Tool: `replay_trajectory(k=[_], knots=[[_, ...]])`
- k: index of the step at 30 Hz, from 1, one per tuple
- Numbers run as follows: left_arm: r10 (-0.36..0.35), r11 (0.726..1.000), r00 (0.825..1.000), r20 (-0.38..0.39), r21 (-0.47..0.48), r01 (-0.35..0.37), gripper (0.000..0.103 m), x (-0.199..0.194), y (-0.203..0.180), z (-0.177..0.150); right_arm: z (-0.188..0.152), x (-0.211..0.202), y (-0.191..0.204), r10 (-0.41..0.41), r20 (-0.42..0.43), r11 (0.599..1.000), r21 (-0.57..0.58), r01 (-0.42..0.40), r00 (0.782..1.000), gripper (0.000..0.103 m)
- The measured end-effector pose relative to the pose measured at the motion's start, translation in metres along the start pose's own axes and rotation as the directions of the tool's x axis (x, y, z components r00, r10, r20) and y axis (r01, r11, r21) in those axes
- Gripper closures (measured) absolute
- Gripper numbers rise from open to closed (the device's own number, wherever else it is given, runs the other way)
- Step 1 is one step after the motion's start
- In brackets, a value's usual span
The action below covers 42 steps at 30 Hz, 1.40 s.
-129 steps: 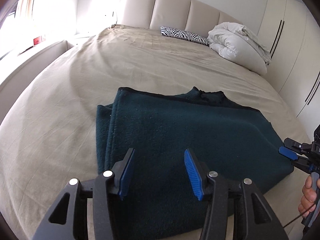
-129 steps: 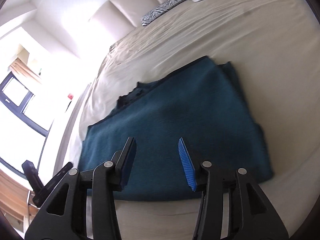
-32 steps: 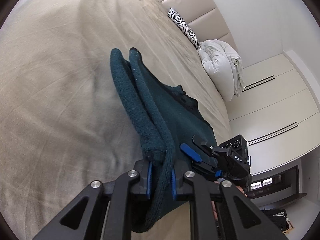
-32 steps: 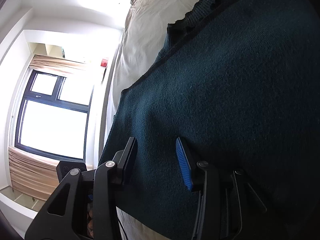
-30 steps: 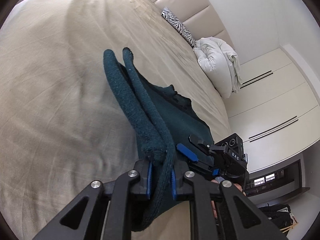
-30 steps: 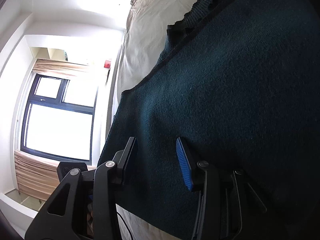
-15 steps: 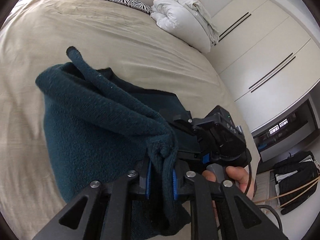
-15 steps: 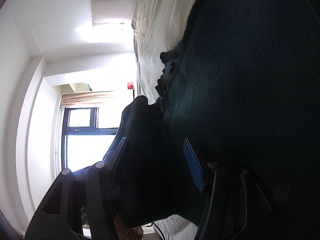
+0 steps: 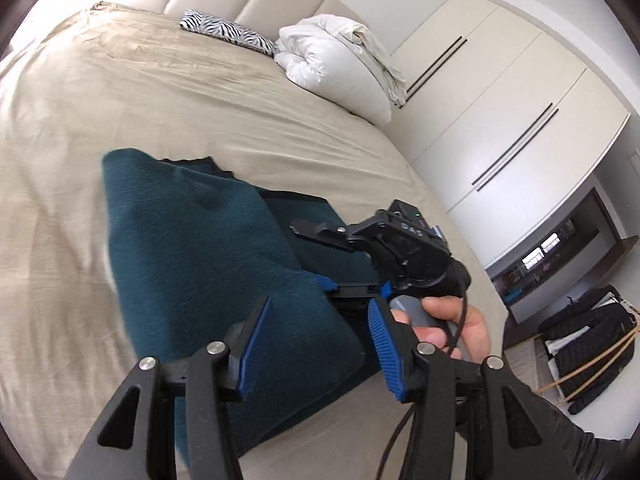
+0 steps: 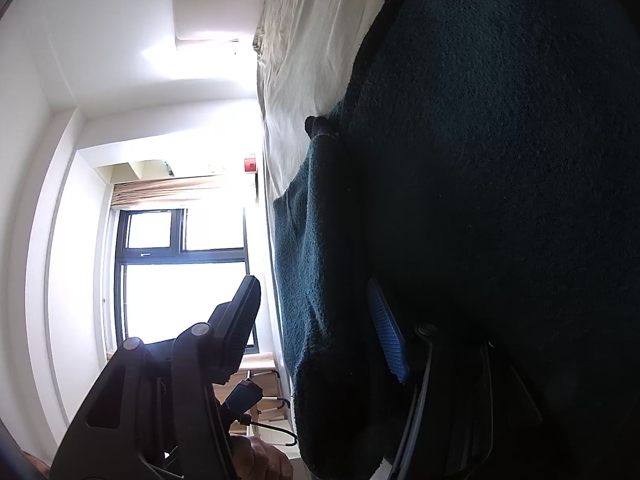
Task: Fold small clothes
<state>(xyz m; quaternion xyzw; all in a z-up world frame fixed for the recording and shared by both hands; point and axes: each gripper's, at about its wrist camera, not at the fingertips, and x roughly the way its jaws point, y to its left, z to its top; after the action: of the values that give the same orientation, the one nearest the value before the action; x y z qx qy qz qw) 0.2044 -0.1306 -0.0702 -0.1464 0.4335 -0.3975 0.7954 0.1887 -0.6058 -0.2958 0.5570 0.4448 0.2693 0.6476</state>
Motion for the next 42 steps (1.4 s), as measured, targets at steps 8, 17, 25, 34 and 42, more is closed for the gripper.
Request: replay_trajectory(k=[8,17,25,34,42], knots=[[0.028,0.995,0.999,-0.044,-0.098,-0.033,0.052,0.004,0.045,-0.024,-0.008,0.027,0.028,-0.164,-0.072,0.985,-0.059,0.160,0.984,0.049],[0.040,0.997,0.999,-0.037,-0.058,-0.042,0.052,0.005,0.034,-0.030,-0.019,0.024,0.049,-0.339,-0.018,0.927,-0.177,0.331,0.941,0.089],[0.042,0.999,0.998,-0.041,0.021,-0.041,0.051,0.014,0.001,-0.016,-0.025,-0.037,0.072,-0.372,0.078,0.887,-0.264,0.379,0.925,0.090],[0.055,0.991,0.996,-0.076,0.125,-0.045,0.046,0.053,-0.044,-0.005,-0.022,-0.136,0.058,-0.384,0.190,0.875,-0.236,0.422,0.903,0.090],[0.090,0.985,0.987,-0.133,0.157,-0.068,0.046,0.082,-0.051,-0.014,-0.018,-0.171,0.034,-0.392,0.227,0.885,-0.174,0.433,0.892,0.090]])
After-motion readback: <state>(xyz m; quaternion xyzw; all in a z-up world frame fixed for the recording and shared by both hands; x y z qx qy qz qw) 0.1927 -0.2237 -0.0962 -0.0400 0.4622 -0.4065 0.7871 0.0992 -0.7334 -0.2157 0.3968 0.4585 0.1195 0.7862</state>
